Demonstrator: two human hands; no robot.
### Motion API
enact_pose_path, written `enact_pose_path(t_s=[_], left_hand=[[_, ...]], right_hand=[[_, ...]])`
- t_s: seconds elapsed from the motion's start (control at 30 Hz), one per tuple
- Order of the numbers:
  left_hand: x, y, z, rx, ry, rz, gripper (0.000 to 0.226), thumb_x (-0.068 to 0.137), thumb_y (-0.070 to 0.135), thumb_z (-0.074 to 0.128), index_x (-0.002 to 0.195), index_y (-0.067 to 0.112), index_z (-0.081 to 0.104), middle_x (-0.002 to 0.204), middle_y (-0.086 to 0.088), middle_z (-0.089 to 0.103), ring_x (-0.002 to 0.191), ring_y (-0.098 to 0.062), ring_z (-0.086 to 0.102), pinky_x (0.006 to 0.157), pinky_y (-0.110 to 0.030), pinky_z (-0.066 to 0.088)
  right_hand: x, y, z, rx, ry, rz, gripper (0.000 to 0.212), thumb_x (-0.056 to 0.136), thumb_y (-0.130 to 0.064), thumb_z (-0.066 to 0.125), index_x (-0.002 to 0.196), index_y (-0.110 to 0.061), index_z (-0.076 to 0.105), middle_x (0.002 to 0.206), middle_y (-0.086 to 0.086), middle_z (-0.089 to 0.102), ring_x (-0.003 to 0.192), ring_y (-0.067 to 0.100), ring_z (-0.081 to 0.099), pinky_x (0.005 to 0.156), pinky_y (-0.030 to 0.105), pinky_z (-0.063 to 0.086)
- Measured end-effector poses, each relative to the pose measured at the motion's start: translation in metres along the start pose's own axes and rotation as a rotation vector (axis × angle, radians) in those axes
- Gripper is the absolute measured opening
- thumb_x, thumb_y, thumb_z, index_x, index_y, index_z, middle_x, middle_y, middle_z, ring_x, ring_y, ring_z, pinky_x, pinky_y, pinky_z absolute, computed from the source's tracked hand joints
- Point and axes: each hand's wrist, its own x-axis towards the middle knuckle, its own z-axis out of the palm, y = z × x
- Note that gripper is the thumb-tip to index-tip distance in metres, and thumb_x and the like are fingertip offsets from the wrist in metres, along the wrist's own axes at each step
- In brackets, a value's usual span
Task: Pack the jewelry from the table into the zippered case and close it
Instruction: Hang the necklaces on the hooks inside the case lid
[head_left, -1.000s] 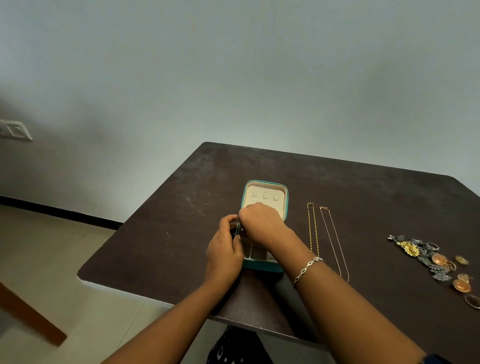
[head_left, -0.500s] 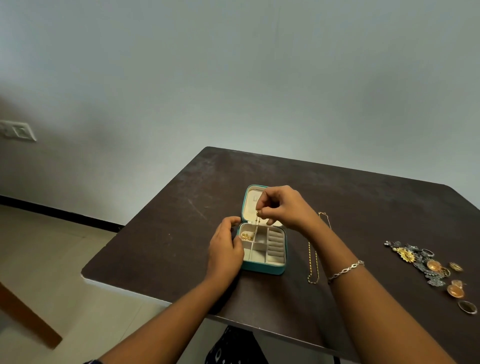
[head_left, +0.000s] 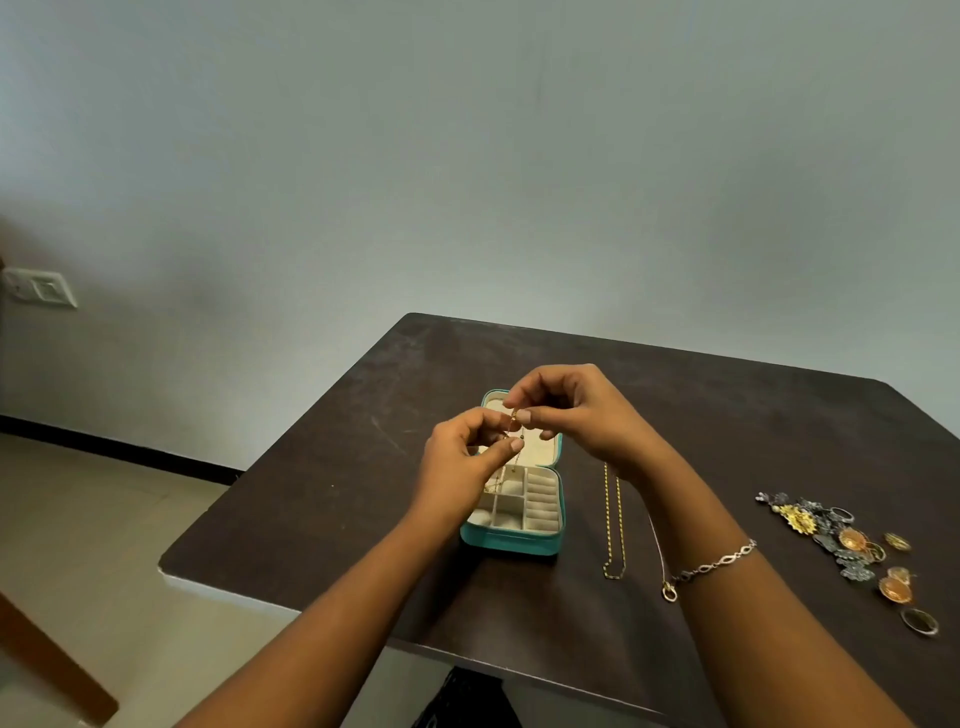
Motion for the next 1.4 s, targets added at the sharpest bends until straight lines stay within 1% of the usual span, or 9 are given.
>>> enact_pose_path(t_s=[0.17,0.33,0.47,0.6,0.77,0.9,1.13,1.27,1.4], left_hand=[[0.003,0.006,-0.003,-0.059,0.03,-0.013,0.006,0.081,0.003,0.063,0.08,0.007,0.066,0.078,-0.008,0.067,0.077,-0.017,0.063,0.076,-0.033,0.053],[0.007,0.004,-0.012,-0.032,0.092,-0.023,0.008,0.084,0.005,0.061,0.081,0.01,0.066,0.079,-0.007,0.068,0.074,-0.014,0.062,0.07,-0.024,0.053],[0.009,0.003,-0.018,-0.015,0.173,-0.026,0.015,0.085,0.005,0.06,0.077,0.016,0.063,0.076,-0.001,0.066,0.071,-0.014,0.062,0.066,-0.021,0.052],[0.011,0.002,-0.024,-0.042,0.256,-0.05,0.014,0.086,0.004,0.059,0.077,0.016,0.062,0.074,-0.003,0.064,0.059,-0.004,0.062,0.058,-0.012,0.05],[0.015,0.001,-0.03,-0.092,0.342,-0.108,0.015,0.087,0.005,0.057,0.077,0.016,0.06,0.071,-0.003,0.062,0.054,-0.003,0.063,0.058,-0.019,0.051],[0.019,0.002,-0.036,-0.141,0.405,-0.141,0.017,0.088,0.005,0.056,0.076,0.017,0.059,0.071,-0.003,0.06,0.056,-0.007,0.062,0.053,-0.016,0.052],[0.017,0.008,-0.033,-0.31,0.327,-0.233,0.014,0.089,0.003,0.053,0.079,0.011,0.057,0.075,-0.006,0.065,0.063,-0.01,0.066,0.052,-0.019,0.053],[0.016,0.014,-0.032,-0.388,0.281,-0.287,0.013,0.089,0.003,0.053,0.079,0.01,0.058,0.073,-0.005,0.069,0.07,-0.014,0.067,0.056,-0.024,0.056],[0.016,0.02,-0.033,-0.43,0.227,-0.317,0.01,0.088,0.005,0.054,0.081,0.01,0.059,0.062,0.001,0.071,0.065,-0.011,0.069,0.06,-0.027,0.057]], right_hand=[[-0.006,-0.001,-0.008,0.051,0.051,-0.002,0.017,0.083,-0.001,0.061,0.084,-0.018,0.066,0.09,0.019,0.067,0.08,0.026,0.063,0.065,0.027,0.05],[-0.01,0.007,-0.014,-0.102,0.11,0.098,0.016,0.086,-0.005,0.059,0.092,-0.016,0.069,0.08,0.003,0.067,0.066,0.006,0.057,0.053,0.012,0.043],[-0.013,0.013,-0.019,-0.238,0.18,0.149,0.013,0.087,-0.01,0.059,0.092,-0.015,0.07,0.073,-0.007,0.063,0.063,0.007,0.053,0.058,0.017,0.044],[-0.019,0.015,-0.026,-0.228,0.273,0.139,0.013,0.086,-0.009,0.059,0.082,-0.019,0.067,0.069,-0.005,0.061,0.063,0.009,0.053,0.061,0.022,0.047],[-0.024,0.021,-0.037,-0.175,0.329,0.154,0.014,0.087,-0.006,0.057,0.086,-0.016,0.066,0.069,-0.001,0.06,0.063,0.011,0.054,0.058,0.019,0.048],[-0.03,0.027,-0.046,-0.218,0.307,0.192,0.016,0.088,-0.005,0.055,0.088,-0.017,0.066,0.072,0.004,0.059,0.066,0.012,0.054,0.059,0.021,0.049],[-0.04,0.035,-0.053,-0.282,0.249,0.263,0.018,0.089,-0.005,0.052,0.083,-0.017,0.063,0.071,0.006,0.058,0.066,0.015,0.056,0.063,0.031,0.051],[-0.047,0.039,-0.056,-0.165,0.196,0.297,0.016,0.09,-0.003,0.05,0.086,-0.013,0.062,0.074,0.007,0.057,0.065,0.012,0.055,0.058,0.024,0.049],[-0.059,0.043,-0.061,0.065,0.127,0.353,0.017,0.091,0.0,0.048,0.086,-0.008,0.062,0.075,0.007,0.057,0.064,0.012,0.057,0.056,0.023,0.05]])
